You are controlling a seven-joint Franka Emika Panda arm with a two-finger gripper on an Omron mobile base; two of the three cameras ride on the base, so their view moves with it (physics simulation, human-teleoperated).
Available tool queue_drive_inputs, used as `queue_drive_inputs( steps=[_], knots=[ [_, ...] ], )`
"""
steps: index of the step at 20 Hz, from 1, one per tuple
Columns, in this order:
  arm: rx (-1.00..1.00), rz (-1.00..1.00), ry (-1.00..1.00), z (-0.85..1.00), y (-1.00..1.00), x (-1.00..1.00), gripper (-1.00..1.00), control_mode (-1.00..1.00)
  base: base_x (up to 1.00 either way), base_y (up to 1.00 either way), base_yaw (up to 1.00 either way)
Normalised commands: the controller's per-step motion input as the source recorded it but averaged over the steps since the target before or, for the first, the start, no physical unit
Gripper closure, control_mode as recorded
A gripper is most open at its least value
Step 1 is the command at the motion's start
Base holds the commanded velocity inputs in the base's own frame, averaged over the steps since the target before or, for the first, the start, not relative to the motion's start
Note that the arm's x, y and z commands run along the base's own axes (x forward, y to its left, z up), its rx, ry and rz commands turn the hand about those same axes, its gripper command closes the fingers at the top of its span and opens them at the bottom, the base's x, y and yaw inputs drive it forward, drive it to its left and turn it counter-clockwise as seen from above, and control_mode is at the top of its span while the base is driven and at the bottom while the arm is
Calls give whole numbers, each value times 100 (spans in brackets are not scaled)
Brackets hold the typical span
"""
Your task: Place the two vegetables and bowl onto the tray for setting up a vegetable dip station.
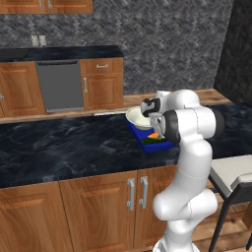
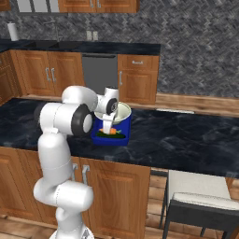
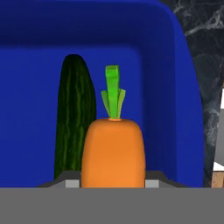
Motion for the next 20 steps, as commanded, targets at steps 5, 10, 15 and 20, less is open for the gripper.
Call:
queue_drive_inputs(
  steps=[5,10,15,20],
  knots=[
    [1,-1,-1,-3,-4,12,100,-100,0,0,0],
    [2,0,-1,-4,-3,1,100,-100,0,0,0],
    [1,0,0,-5,-2,1,100,-100,0,0,0],
    [0,-1,0,-5,-1,2,-100,-100,0,0,0]
  ],
)
